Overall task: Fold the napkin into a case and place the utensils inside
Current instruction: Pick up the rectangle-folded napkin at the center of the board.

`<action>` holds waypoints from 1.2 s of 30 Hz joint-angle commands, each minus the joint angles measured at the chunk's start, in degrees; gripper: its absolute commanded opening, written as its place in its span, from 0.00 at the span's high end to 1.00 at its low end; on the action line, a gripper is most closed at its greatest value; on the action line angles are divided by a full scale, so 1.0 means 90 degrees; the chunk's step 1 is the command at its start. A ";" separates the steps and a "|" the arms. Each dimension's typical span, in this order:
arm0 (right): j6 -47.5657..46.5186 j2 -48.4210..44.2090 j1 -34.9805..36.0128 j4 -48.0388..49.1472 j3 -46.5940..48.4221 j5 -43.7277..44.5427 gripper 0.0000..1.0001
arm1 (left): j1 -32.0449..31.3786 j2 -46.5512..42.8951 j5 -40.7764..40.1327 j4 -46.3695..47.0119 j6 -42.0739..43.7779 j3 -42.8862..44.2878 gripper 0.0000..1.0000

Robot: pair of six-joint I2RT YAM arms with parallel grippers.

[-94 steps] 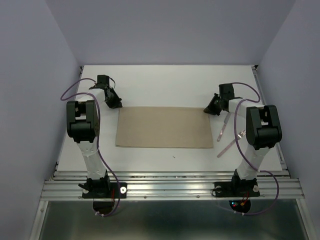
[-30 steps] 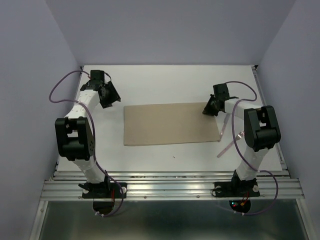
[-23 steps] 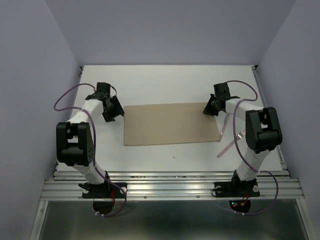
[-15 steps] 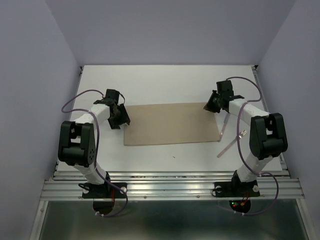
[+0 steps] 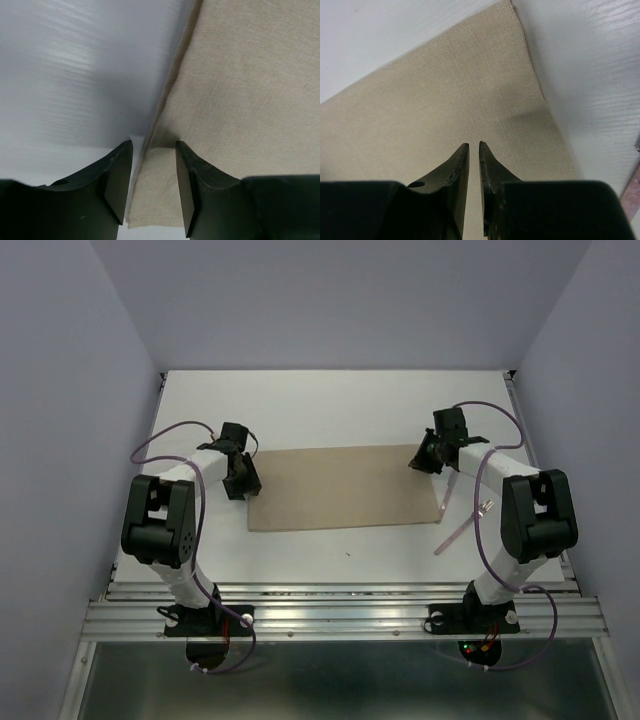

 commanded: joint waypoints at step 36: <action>-0.0666 0.0070 -0.0013 -0.0582 -0.0078 0.0845 0.71 | -0.0393 -0.0313 -0.1642 -0.1052 0.0234 0.1443 1.00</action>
